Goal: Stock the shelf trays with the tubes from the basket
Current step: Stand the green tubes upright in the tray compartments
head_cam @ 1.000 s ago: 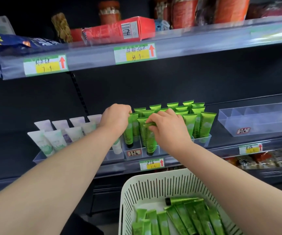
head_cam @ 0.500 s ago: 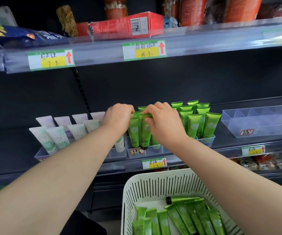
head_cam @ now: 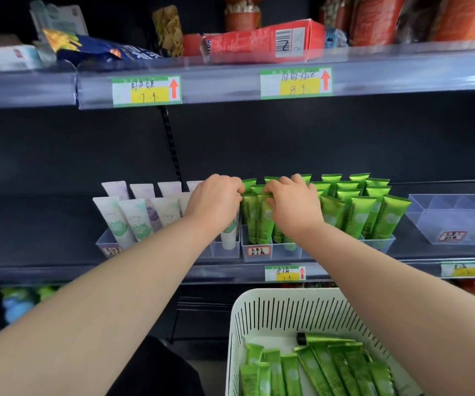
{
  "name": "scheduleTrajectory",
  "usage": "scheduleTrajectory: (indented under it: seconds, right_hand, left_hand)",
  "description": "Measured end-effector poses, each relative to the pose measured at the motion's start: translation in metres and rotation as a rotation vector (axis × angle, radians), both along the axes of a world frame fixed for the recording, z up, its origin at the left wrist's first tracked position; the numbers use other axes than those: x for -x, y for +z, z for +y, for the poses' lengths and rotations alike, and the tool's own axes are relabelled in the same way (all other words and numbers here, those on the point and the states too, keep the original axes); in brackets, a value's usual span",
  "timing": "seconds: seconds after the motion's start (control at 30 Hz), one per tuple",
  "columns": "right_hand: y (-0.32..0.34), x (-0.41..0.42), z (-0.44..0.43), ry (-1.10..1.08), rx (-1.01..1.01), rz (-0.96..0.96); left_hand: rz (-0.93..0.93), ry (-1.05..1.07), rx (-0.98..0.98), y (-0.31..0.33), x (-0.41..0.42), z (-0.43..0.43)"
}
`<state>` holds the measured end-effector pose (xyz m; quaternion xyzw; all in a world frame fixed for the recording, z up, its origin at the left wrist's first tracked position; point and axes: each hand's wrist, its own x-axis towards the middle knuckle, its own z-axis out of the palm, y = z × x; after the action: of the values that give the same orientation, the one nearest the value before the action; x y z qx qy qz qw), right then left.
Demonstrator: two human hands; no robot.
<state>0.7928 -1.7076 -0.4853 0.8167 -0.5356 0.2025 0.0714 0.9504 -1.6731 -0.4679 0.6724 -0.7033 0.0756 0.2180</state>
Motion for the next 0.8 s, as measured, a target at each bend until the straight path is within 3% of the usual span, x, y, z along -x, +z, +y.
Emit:
scheduleTrajectory:
  seconds: [0.17, 0.5, 0.63, 0.8]
  right_hand:
    - [-0.012, 0.003, -0.002, -0.008, -0.037, 0.058]
    - [-0.031, 0.033, 0.013, 0.016, 0.214, -0.086]
    - [-0.044, 0.059, 0.027, -0.034, 0.149, -0.041]
    - [-0.061, 0.092, 0.040, -0.091, 0.035, 0.006]
  left_hand:
    - [0.036, 0.006, -0.005, -0.001, 0.000, 0.008]
    - [0.056, -0.059, 0.007, -0.013, 0.025, 0.017]
    - [0.050, -0.086, -0.017, -0.024, 0.041, 0.021]
    - [-0.025, -0.125, 0.119, -0.026, 0.059, 0.031]
